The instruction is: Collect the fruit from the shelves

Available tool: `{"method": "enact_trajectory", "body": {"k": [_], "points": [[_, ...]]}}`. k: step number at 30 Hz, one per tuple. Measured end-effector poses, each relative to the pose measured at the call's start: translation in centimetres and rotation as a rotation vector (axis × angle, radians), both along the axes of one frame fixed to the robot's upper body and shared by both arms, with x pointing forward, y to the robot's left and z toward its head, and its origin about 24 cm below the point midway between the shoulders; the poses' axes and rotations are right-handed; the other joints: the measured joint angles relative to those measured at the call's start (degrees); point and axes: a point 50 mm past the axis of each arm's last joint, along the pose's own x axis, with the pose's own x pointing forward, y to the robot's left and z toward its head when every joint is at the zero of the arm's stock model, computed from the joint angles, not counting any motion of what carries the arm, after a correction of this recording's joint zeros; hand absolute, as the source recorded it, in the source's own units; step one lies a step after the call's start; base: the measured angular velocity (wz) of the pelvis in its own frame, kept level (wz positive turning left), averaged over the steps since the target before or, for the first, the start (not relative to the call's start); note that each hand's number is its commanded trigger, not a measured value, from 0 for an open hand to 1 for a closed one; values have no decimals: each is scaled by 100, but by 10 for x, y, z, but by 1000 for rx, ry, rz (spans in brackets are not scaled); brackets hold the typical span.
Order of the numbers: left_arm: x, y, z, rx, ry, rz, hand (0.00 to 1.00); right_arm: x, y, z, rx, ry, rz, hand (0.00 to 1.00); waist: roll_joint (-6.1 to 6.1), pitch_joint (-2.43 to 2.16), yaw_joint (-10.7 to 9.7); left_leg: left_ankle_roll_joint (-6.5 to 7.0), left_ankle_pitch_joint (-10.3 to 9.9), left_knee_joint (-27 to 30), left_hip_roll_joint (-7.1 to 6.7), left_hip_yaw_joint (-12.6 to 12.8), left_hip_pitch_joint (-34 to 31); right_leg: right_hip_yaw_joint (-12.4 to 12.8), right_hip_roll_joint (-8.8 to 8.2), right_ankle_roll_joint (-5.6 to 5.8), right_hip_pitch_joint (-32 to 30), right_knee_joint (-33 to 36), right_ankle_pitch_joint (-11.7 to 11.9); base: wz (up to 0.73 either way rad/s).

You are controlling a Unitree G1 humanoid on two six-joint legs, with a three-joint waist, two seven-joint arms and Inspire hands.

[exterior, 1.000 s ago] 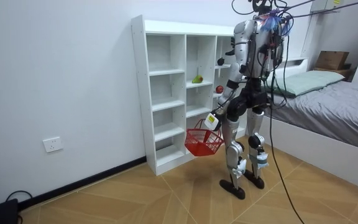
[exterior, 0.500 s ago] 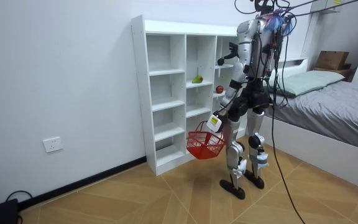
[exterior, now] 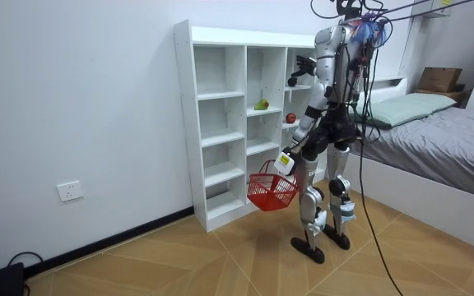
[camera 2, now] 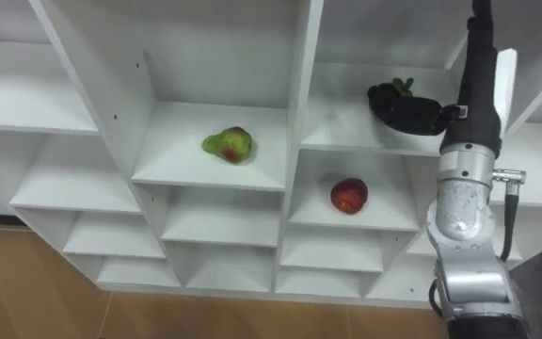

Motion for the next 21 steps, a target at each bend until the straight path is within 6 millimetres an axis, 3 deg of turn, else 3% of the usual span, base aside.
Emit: {"method": "enact_trajectory", "body": {"k": [11, 14, 21], "points": [[4, 1, 1, 11, 0, -31, 100, 2, -1, -4, 11, 53, 40, 0, -36, 26, 123, 0, 1, 71, -2, -7, -71, -26, -10, 0, 9, 7, 0, 0], [4, 2, 1, 13, -1, -32, 100, 8, 1, 3, 8, 35, 59, 0, -46, 62, 104, 5, 5, 101, -6, -51, -92, -95, -17, 0, 22, 10, 0, 7], [5, 2, 1, 12, -3, -34, 100, 13, 4, 9, -6, 23, 86, 0, -45, 62, 115, 5, 4, 145, -14, -145, -135, -160, -18, -1, 33, 12, 1, 7]]}}
